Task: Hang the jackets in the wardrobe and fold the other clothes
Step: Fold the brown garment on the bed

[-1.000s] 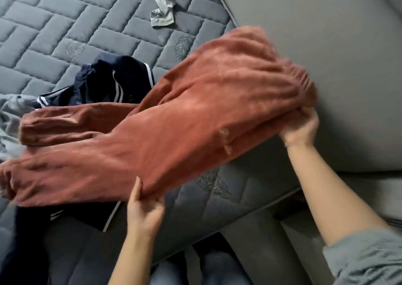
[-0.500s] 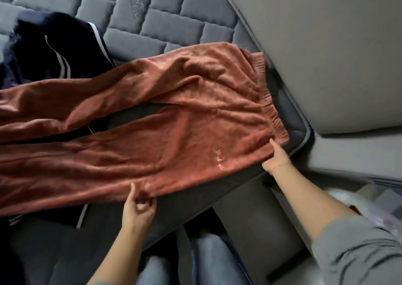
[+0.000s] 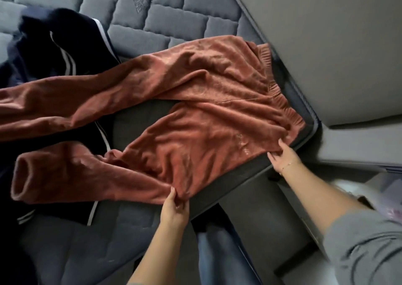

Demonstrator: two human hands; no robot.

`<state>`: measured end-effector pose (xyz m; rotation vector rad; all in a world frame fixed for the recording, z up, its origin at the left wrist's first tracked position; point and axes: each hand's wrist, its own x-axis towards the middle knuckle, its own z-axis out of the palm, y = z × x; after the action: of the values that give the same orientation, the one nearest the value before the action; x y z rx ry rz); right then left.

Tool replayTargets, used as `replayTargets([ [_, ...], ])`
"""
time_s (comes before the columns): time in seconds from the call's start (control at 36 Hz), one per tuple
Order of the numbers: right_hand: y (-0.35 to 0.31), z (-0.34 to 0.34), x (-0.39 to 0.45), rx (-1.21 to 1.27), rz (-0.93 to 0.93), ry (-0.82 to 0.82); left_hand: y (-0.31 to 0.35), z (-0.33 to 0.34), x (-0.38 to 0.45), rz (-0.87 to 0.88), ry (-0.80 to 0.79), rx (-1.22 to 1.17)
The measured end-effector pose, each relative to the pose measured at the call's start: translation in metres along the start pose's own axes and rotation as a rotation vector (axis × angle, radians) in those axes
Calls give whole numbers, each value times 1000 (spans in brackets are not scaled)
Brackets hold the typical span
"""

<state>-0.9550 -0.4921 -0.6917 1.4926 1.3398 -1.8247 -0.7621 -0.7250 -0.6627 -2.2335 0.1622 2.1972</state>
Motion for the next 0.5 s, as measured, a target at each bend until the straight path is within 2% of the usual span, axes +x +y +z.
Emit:
replayTargets([
  [0.14,83,20,-39,-43,-19,-52,39,-34,8,55,-87,-27],
  [0.31,197,57,-95,-21,113,-209,129,-96,20,269,21,46],
  [0.36,239,74,-115,-24,140,-236,162,-118,18,438,106,141],
  [0.39,259,82,-124,-19,146,-241,177,-129,15,575,148,269],
  [0.47,315,105,-149,63,168,-260,218,-153,9,1050,141,872],
  [0.5,332,113,-156,105,184,-273,231,-159,7,1160,136,993],
])
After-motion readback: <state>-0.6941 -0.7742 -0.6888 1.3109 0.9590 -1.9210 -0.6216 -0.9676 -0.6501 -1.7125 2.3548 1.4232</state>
